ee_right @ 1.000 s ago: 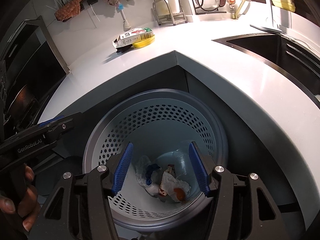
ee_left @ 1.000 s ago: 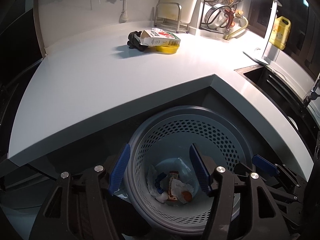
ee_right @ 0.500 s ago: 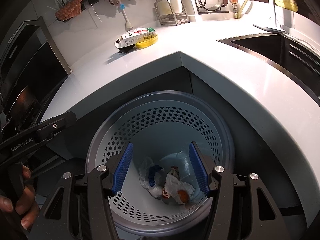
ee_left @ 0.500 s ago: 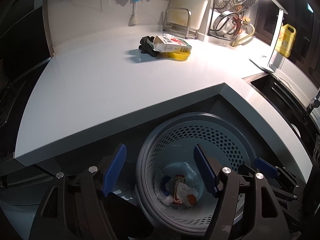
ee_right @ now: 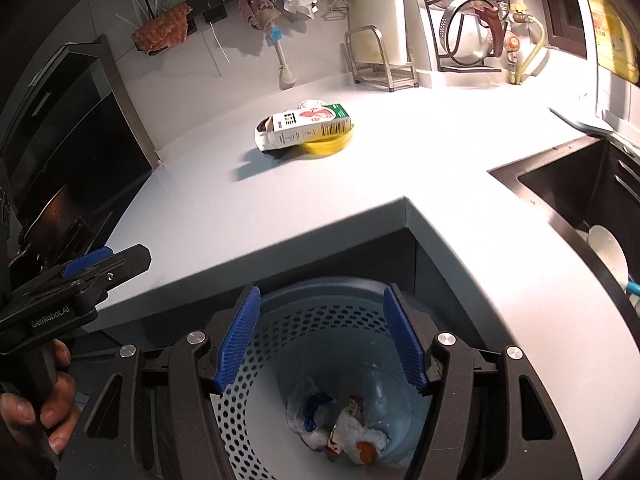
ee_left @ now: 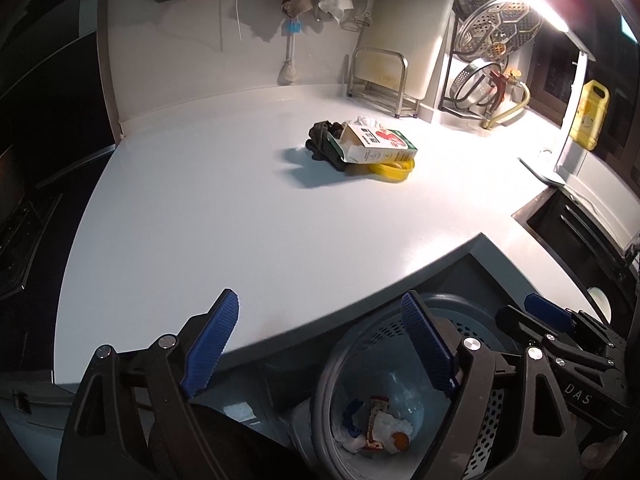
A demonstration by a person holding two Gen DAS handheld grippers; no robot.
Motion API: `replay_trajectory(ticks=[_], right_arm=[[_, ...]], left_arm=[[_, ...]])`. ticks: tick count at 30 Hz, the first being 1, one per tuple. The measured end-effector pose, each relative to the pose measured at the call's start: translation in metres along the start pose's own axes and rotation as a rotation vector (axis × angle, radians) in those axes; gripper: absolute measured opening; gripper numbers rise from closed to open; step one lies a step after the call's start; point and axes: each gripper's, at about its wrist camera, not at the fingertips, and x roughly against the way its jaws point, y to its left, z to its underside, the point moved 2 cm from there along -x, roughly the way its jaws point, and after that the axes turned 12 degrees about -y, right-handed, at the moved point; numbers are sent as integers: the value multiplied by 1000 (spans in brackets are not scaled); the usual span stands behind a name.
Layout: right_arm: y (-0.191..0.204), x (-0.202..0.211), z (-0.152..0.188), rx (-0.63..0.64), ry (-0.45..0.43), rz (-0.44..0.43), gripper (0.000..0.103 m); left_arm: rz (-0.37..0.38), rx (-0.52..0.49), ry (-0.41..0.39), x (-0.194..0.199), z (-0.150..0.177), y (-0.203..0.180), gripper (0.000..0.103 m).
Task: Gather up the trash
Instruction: 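Move both tools back to the items on the counter, then grasp the white-and-red printed carton with the right tool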
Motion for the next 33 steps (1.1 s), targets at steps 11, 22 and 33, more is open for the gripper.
replay_trajectory(ticks=[11, 22, 33], right_arm=[[10, -67, -77, 78, -67, 4, 68], [34, -144, -116, 109, -65, 21, 69], [49, -201, -123, 184, -35, 148, 69]], left_arm=[[-50, 20, -64, -55, -56, 20, 85], [-92, 49, -58, -100, -66, 51, 86], [-80, 67, -43, -117, -66, 66, 86]])
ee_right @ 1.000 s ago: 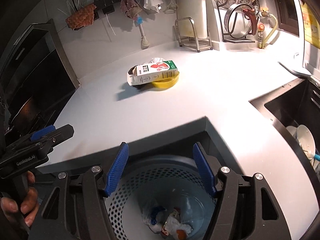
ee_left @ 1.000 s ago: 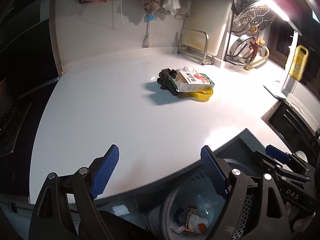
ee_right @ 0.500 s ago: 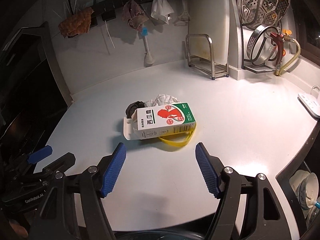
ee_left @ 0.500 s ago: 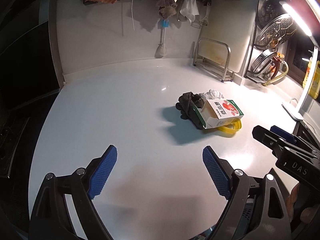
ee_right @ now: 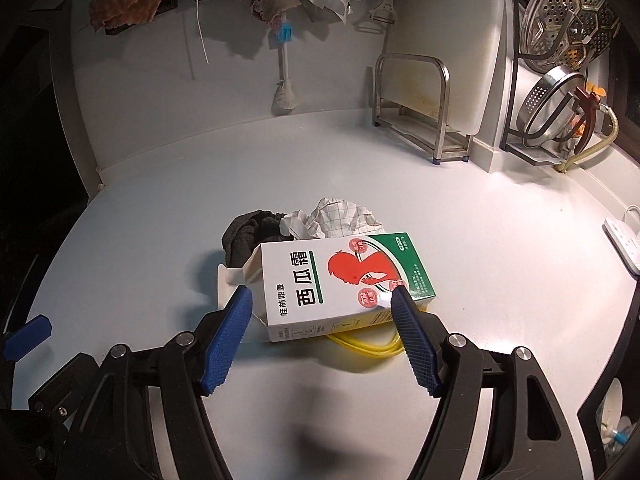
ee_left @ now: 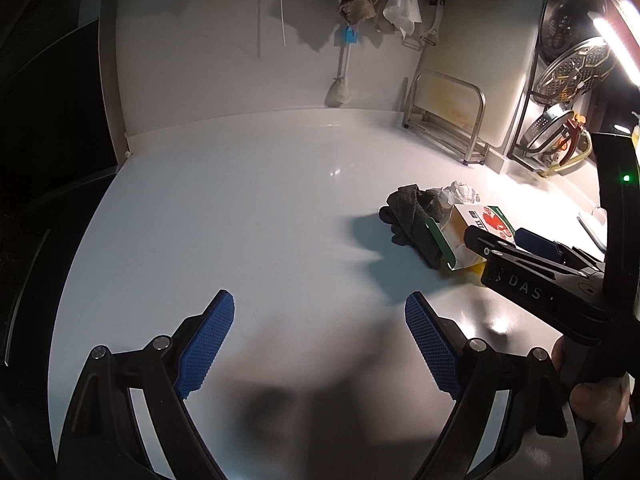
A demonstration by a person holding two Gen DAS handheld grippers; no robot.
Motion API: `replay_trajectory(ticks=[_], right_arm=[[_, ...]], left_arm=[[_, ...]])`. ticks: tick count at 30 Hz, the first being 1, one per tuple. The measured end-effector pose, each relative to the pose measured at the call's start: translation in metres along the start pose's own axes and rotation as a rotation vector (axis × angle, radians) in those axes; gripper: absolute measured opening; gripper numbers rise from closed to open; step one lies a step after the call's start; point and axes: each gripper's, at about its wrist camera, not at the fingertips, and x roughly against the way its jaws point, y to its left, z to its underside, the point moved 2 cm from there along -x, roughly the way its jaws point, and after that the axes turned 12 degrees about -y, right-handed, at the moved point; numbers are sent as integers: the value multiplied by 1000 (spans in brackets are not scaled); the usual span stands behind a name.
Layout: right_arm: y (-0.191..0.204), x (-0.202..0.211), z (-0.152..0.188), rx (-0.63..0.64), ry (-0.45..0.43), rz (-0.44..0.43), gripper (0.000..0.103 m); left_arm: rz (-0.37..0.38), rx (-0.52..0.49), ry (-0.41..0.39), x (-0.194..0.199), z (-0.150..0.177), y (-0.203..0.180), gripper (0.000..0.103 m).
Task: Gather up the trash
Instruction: 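Grasp the white-and-red printed carton with the right tool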
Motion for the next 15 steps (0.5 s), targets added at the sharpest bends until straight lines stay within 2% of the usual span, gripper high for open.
replay_trajectory(ticks=[8, 15], right_arm=[[10, -14, -1, 61, 4, 88, 69], [6, -15, -1, 48, 5, 98, 68]], left_arm=[[12, 19, 3, -3, 1, 4, 86], [22, 21, 7, -2, 2, 2, 86]])
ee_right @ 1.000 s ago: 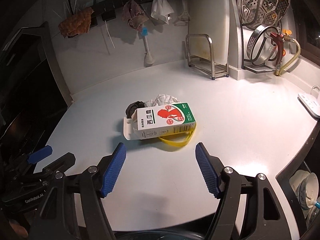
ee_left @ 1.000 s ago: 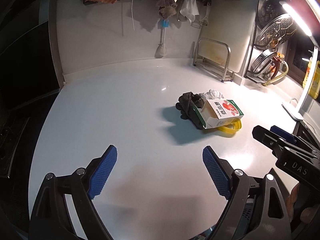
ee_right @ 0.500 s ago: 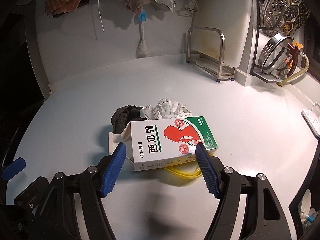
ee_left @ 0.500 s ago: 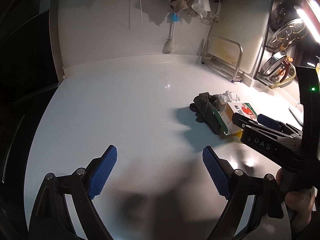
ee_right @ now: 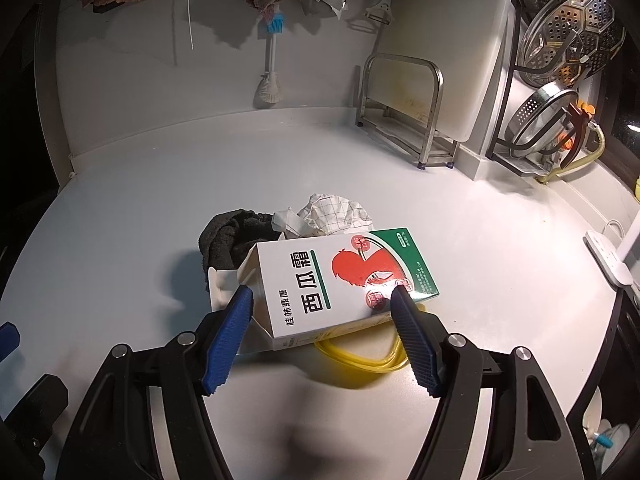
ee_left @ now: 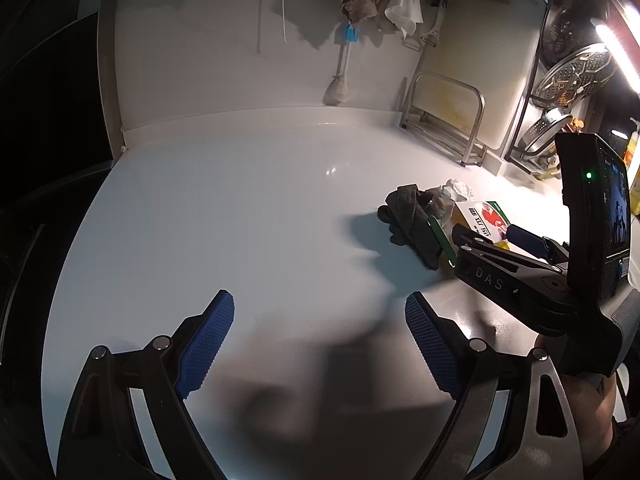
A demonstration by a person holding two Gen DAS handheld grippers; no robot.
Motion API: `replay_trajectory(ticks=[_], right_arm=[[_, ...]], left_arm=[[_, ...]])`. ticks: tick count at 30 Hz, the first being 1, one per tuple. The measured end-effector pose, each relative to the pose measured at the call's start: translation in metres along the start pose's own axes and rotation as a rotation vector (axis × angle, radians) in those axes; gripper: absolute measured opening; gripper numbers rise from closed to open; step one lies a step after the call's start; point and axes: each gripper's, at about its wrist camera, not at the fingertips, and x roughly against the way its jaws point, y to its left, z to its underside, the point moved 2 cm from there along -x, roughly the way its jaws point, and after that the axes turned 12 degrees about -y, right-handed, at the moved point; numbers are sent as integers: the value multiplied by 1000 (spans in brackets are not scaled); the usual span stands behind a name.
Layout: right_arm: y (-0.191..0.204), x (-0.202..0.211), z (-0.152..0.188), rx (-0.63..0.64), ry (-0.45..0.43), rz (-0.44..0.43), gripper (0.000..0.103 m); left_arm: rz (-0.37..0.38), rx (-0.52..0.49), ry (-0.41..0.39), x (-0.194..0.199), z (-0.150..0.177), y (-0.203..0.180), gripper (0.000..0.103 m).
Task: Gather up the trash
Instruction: 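Grasp the white-and-red printed carton with the right tool, then grasp the black cloth with the left tool while the right tool holds the carton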
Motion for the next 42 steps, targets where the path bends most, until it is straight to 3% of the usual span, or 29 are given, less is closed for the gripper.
replay_trajectory(ticks=[3, 5, 7, 9, 21, 26, 42], right_arm=[[-2, 0, -1, 1, -3, 16, 57], [-3, -1, 0, 6, 2, 23, 44], [-6, -4, 3, -3, 30, 12, 23], [-10, -5, 6, -16, 30, 6, 21], [-51, 40, 7, -136, -80, -76, 18], [-71, 64, 10, -164, -134, -67, 18], [-116, 75, 31, -270, -137, -74, 18]], left_arm=[[5, -1, 1, 0, 0, -2, 86], [8, -1, 2, 1, 0, -3, 86], [12, -1, 3, 1, -1, -5, 86], [17, -3, 5, 1, -1, -7, 86], [52, -22, 25, -9, -8, -33, 86], [57, -21, 32, -20, -13, -47, 86], [-22, -82, 32, -77, -34, -92, 87]])
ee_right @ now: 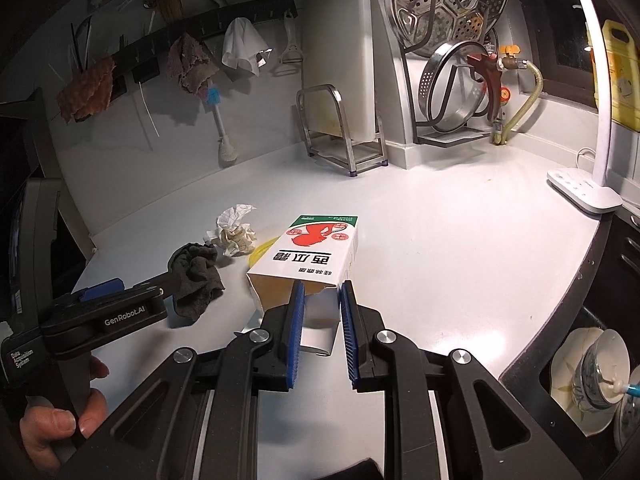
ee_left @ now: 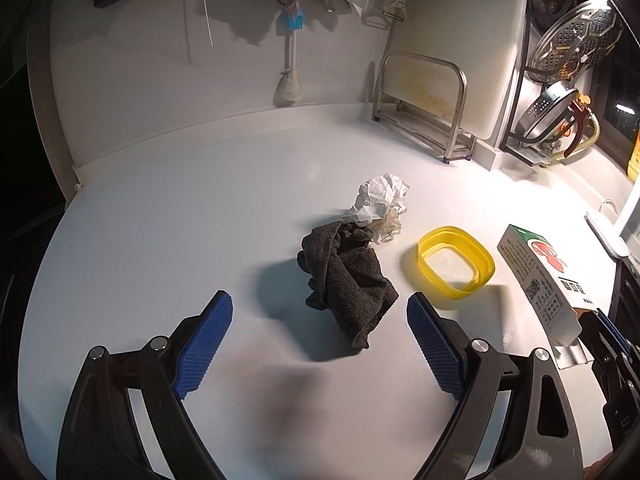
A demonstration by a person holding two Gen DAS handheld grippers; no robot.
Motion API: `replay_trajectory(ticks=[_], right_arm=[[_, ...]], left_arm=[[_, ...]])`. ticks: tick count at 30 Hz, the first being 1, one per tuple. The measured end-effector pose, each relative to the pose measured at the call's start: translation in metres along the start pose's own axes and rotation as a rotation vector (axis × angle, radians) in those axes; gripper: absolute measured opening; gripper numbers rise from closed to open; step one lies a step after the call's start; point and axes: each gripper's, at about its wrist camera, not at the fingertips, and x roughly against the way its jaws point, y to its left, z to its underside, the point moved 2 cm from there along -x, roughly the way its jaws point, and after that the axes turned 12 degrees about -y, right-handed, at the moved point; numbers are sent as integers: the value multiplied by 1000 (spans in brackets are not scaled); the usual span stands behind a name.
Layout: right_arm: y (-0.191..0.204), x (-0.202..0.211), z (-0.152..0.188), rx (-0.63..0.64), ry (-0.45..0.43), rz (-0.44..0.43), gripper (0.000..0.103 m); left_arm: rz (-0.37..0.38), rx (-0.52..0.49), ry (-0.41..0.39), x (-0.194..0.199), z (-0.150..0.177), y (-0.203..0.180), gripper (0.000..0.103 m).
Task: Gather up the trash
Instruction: 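Grasp the black cloth with the left tool while the right tool holds the carton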
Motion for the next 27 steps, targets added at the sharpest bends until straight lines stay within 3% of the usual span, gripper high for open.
replay_trajectory(ticks=[8, 15, 17, 22, 27], right_arm=[[1, 5, -2, -4, -13, -27, 18], [-1, 5, -2, -11, -19, -36, 18], [-1, 5, -2, -11, -16, -36, 18], [-1, 4, -2, -9, -18, -34, 18], [0, 1, 1, -4, -11, -29, 18]], left_arm=[[-69, -28, 32, -34, -6, -7, 87], [-81, -52, 80, -51, -5, -11, 86], [-75, -56, 87, -53, -5, -12, 82], [-57, -76, 107, -55, -1, -18, 46], [-45, -69, 88, -47, -2, -16, 35]])
